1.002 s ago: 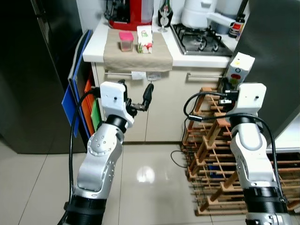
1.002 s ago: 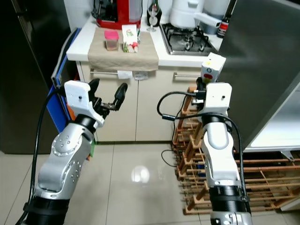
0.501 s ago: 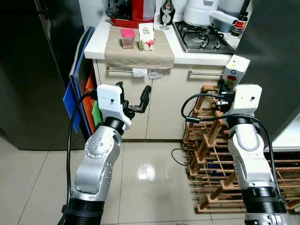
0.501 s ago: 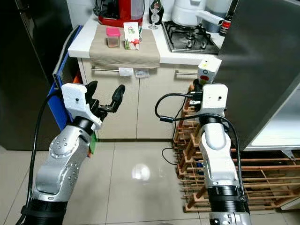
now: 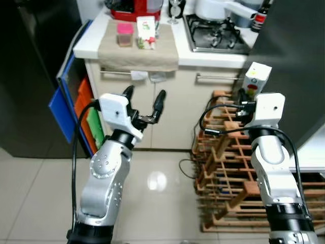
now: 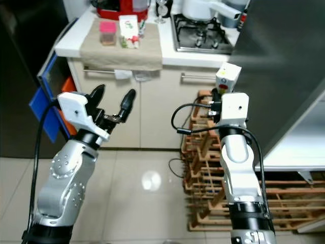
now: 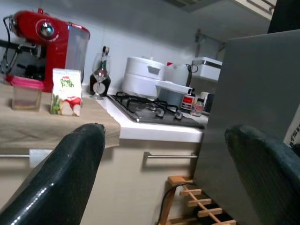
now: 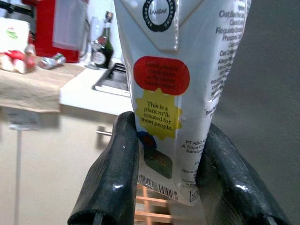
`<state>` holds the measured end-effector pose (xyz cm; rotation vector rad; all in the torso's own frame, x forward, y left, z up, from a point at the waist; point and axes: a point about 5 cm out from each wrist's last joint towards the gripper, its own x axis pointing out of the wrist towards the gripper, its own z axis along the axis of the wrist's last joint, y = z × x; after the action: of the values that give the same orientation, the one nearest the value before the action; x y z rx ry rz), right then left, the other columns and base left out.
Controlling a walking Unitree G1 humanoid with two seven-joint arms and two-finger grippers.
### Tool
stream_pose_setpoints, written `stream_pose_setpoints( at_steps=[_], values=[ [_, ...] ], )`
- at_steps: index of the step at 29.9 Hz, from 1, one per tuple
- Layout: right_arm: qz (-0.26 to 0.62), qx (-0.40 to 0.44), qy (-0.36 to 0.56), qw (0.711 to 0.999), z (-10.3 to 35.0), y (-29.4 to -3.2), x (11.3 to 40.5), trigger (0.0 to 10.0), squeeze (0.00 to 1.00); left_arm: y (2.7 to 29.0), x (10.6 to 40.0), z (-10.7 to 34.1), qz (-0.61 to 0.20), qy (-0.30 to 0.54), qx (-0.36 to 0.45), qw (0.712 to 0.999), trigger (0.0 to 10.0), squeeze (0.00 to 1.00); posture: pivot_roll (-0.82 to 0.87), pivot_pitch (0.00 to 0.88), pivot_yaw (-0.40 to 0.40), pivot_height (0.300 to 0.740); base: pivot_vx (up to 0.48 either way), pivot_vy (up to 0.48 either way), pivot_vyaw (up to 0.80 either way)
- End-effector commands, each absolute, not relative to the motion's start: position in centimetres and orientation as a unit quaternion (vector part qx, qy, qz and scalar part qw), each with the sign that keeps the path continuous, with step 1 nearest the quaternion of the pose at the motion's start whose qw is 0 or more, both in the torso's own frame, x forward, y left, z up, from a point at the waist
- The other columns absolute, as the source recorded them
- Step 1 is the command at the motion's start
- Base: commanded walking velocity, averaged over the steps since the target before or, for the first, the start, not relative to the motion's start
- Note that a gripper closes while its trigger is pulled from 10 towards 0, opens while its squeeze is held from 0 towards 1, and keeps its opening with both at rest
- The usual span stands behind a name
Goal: Restocking fridge
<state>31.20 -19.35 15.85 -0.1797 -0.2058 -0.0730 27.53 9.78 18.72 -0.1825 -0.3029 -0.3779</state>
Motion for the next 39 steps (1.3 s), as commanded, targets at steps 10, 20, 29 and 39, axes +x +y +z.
stream_pose_setpoints(
  at_steps=[10, 20, 29, 39],
  values=[
    [-0.029, -0.091, -0.104, 0.990, 15.7, -19.0, 31.3, 10.0, 0.00, 10.2, 27.8, 18.5, -0.167, -0.139, -0.074, 0.973, 10.0, 0.00, -0.03, 0.000, -0.048, 0.740, 0.000, 0.000, 0.00],
    [-0.034, -0.089, -0.100, 0.990, 15.4, -19.2, 31.1, 10.0, 0.00, 10.1, 28.2, 18.4, -0.164, -0.130, -0.069, 0.975, 10.0, 0.00, -0.03, 0.000, -0.044, 0.740, 0.000, 0.000, 0.00],
    [-0.033, -0.048, -0.112, 0.992, 15.6, -19.3, 29.8, 10.0, 0.00, 10.4, 28.5, 17.6, -0.163, -0.112, -0.060, 0.978, 10.0, 0.00, -0.05, 0.000, -0.038, 0.740, 0.000, 0.000, 0.00],
    [0.009, -0.012, -0.100, 0.995, 14.7, -19.2, 26.4, 10.0, 0.00, 12.4, 25.5, 15.3, -0.200, -0.071, -0.035, 0.977, 10.0, 0.00, -0.06, 0.000, -0.033, 0.740, 0.000, 0.000, 0.00]
  ],
)
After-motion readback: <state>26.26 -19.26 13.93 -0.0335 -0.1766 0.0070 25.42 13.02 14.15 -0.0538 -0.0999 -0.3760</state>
